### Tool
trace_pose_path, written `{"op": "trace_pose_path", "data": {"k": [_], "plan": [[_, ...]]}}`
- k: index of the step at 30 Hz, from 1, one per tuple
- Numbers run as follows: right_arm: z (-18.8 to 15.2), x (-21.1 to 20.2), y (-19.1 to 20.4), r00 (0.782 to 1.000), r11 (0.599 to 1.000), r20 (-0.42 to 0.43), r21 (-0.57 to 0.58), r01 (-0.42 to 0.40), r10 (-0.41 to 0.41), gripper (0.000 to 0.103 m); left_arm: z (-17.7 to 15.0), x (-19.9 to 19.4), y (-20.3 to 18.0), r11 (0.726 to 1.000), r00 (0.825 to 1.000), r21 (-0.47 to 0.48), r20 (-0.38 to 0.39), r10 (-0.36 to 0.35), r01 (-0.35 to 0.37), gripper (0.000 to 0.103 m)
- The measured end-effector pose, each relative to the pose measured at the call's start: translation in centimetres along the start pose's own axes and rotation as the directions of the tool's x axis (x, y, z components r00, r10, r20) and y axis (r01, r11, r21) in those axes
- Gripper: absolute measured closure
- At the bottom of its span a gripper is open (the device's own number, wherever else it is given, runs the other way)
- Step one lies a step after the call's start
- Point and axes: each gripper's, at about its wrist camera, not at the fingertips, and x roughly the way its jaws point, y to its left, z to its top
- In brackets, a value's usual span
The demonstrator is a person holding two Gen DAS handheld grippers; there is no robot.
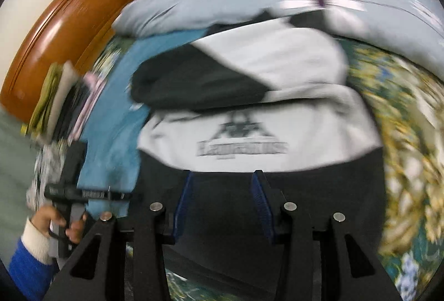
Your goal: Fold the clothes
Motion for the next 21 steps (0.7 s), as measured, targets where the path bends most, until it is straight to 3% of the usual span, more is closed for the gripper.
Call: {"op": "trace_pose_path", "data": {"k": [7, 11, 15, 17, 21], "plan": [[-3.5, -2.8, -9.4, 0.992, 0.968, -0.005, 0.217, 0.128, -0.13, 0.058, -1.9, 2.1, -3.5, 0.985, 0.987, 0.153, -0.124, 0.104, -0.085, 0.046], [-5.7, -2.6, -13.1, 0.992, 0.946, -0.032, 0.299, 0.125, -0.121, 0.058, -3.0, 2.5, -4.3, 0.983, 0.981, 0.17, -0.165, 0.103, -0.075, 0.051], [-7.3, -1.9, -15.1, 0.993, 0.951, -0.077, 0.289, 0.113, -0.095, 0.055, -3.6, 2.7, -4.9, 0.978, 0.977, 0.184, -0.168, 0.131, -0.099, 0.053], [-7.8, -1.5, -15.7, 0.992, 0.957, -0.1, 0.273, 0.096, -0.071, 0.042, -3.7, 2.7, -5.1, 0.976, 0.976, 0.184, -0.162, 0.148, -0.118, 0.062], [-8.8, -0.3, -16.2, 0.988, 0.966, -0.143, 0.241, 0.09, -0.056, 0.042, -4.0, 2.2, -5.3, 0.973, 0.976, 0.181, -0.137, 0.17, -0.144, 0.085]]}}
